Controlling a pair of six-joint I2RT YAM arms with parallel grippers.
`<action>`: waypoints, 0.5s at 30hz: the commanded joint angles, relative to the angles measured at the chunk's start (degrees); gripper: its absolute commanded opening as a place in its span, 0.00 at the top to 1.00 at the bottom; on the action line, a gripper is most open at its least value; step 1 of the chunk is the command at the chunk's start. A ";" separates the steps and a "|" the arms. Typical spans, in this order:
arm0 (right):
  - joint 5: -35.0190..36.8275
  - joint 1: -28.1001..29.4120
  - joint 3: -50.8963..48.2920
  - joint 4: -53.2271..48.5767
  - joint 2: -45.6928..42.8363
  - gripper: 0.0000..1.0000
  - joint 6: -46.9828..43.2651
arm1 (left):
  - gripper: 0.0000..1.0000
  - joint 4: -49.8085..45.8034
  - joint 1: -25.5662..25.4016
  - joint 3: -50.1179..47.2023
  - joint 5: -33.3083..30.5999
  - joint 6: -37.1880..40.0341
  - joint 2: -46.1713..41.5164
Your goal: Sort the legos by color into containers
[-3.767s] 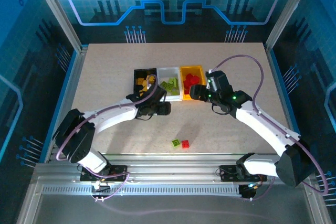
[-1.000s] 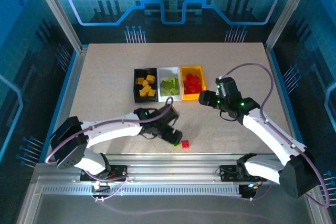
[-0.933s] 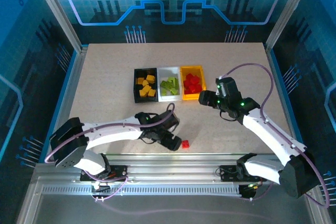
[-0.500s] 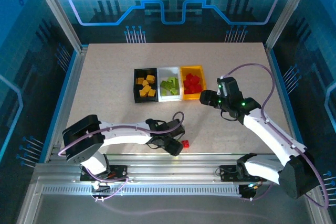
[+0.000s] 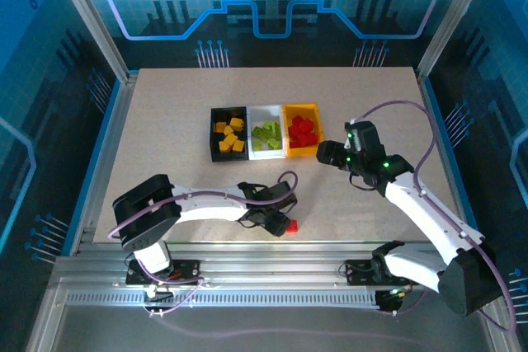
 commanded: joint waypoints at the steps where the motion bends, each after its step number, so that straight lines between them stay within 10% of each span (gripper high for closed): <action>1: -0.37 -1.06 -0.64 -0.39 -1.41 0.23 -0.23 | 0.47 1.07 0.30 1.13 0.87 1.37 0.54; 15: -0.51 -2.67 -0.88 -0.28 -1.51 0.23 0.03 | 0.63 -4.35 7.45 5.72 -4.98 -4.35 -11.60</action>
